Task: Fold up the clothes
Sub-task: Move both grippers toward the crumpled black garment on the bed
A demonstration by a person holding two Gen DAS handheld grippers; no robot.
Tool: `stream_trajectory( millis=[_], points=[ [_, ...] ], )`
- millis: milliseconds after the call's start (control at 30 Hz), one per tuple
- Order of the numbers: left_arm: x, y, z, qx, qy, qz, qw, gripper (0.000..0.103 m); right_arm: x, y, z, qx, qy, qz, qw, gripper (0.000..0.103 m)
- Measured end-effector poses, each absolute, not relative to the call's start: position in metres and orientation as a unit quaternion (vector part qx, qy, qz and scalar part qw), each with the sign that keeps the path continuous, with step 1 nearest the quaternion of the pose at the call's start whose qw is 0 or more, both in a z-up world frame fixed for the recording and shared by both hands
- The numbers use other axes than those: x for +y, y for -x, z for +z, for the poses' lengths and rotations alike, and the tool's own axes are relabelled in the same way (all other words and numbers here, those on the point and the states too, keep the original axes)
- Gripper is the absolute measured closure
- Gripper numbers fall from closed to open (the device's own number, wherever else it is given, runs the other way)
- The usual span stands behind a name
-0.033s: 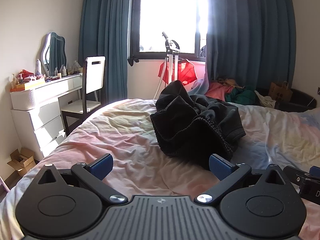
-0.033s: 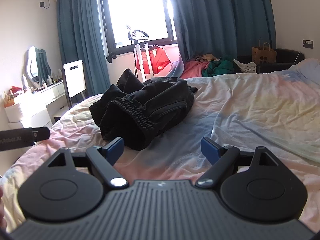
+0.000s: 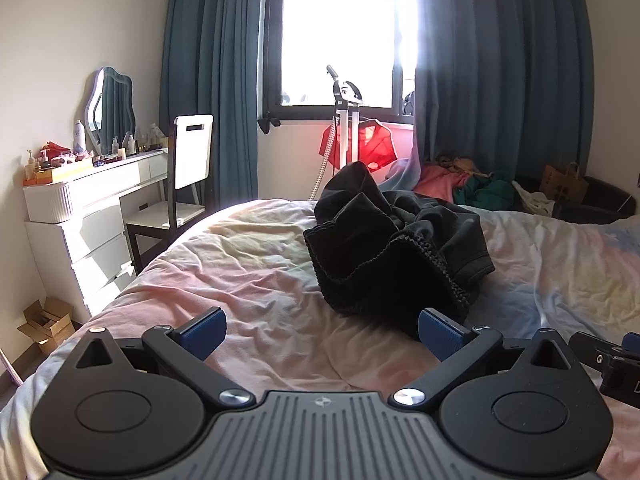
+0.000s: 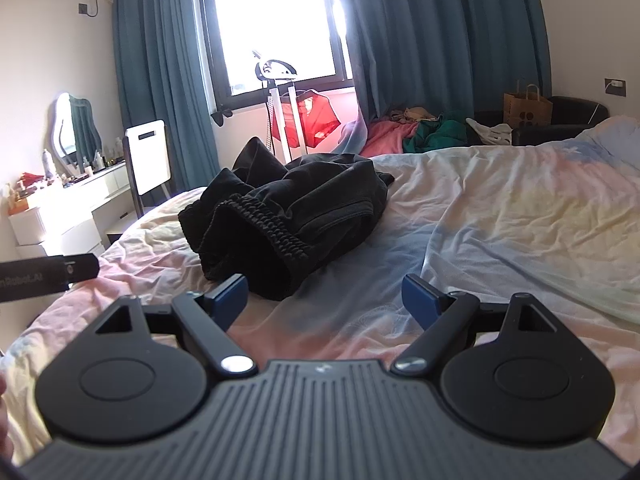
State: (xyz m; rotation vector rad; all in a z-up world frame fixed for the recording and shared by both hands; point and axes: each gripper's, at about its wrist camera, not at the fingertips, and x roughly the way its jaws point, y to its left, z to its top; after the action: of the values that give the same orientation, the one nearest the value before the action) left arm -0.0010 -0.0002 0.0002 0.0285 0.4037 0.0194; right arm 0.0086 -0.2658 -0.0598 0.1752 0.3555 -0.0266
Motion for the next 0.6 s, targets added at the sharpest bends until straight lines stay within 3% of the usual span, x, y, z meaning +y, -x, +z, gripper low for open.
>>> stream_trajectory(
  millis=[233, 600],
  points=[
    [0.005, -0.002, -0.004, 0.185, -0.036, 0.030, 0.982, 0.000, -0.262, -0.015, -0.059, 0.200, -0.110, -0.015, 0.973, 0.017],
    [0.000, 0.000, -0.005, 0.181, -0.038, 0.035, 0.982, 0.000, -0.266, -0.007, -0.067, 0.165, -0.098, -0.005, 0.981, 0.017]
  ],
)
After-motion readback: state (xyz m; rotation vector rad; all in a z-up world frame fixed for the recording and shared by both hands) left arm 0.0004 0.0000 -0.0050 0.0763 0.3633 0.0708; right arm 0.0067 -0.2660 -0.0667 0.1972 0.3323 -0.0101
